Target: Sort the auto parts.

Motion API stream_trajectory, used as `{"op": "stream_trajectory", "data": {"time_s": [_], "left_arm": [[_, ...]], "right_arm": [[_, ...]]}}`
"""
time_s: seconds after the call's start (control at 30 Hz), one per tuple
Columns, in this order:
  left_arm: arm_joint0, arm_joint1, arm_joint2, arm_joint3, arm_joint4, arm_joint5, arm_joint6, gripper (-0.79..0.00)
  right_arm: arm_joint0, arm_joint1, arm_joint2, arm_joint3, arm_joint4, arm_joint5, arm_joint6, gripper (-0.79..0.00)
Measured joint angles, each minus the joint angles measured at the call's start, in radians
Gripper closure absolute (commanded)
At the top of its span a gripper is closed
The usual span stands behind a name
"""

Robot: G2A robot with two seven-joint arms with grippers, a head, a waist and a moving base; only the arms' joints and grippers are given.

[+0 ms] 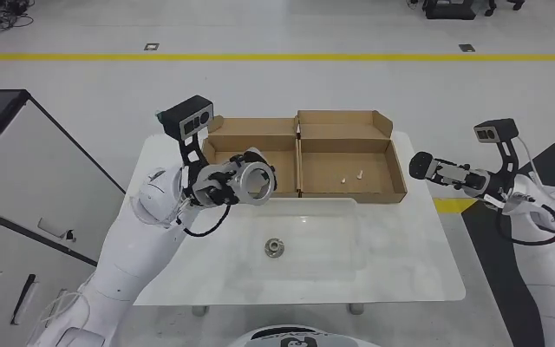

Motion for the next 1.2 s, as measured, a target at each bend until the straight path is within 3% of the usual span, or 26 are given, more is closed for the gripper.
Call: {"op": "stream_trajectory", "data": {"time_s": [0.5,0.9,1.2], "left_arm": [[-0.002,-0.011,0.048,-0.075,-0.400,-0.031,0.032,0.000],[0.011,-0.012,0.028,-0.054,-0.391,0.012,-0.012,0.000],[-0.024,-0.017,0.007,0.048,-0.273,0.072,-0.045,0.000]], "right_arm": [[0.000,0.000,0.000,0.000,0.000,0.000,0.000,-0.785],[0.000,0.000,0.000,0.000,0.000,0.000,0.000,-0.785],[0.000,0.000,0.000,0.000,0.000,0.000,0.000,-0.785]]}}
